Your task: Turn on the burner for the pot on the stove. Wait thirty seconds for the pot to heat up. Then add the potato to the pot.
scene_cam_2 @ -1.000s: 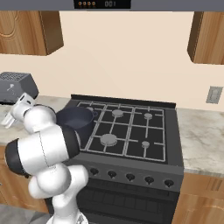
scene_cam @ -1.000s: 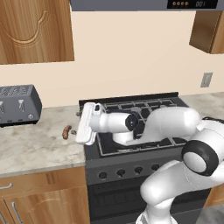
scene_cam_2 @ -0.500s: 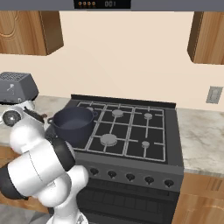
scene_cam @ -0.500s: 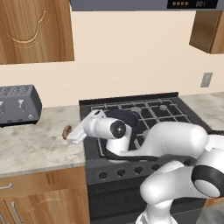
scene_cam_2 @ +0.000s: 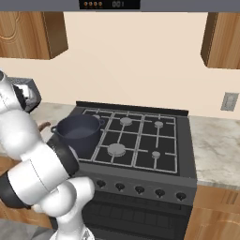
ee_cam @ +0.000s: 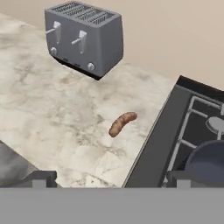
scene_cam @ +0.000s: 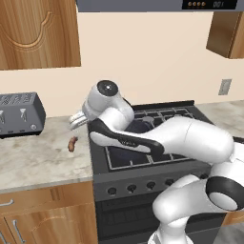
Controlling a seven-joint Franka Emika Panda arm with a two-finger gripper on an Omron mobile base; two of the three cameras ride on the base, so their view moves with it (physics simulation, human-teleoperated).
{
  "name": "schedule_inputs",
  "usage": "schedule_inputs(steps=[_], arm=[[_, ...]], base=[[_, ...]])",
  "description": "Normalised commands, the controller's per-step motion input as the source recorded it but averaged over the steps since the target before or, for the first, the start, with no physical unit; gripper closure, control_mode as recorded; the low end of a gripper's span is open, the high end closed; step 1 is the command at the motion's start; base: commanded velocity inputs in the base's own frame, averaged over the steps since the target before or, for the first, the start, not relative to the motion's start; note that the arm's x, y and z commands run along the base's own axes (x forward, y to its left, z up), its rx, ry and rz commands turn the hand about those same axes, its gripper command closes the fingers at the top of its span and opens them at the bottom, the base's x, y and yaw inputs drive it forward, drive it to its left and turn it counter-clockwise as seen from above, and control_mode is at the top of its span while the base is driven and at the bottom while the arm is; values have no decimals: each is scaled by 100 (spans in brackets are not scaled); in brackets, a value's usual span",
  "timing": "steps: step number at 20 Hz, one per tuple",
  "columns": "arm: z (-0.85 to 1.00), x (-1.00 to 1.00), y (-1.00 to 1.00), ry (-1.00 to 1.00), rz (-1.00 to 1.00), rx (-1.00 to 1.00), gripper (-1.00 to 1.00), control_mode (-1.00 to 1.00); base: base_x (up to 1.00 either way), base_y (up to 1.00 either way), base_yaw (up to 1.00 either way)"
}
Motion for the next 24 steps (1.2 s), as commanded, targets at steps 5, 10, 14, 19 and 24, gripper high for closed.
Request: schedule_inputs(steps=[5, 10, 14, 19, 24], arm=[[77, 7, 5, 43, -23, -26, -100, -100], [8, 0, 19, 20, -11, -14, -100, -100], [-20, 0, 4, 16, -14, -2, -100, -100], [-61, 0, 0, 9, -16, 0, -100, -100], [-57, 1, 0, 6, -17, 0, -100, -100]], base=[[0, 0, 0], [0, 0, 0], [0, 0, 0], [0, 0, 0], [0, 0, 0]])
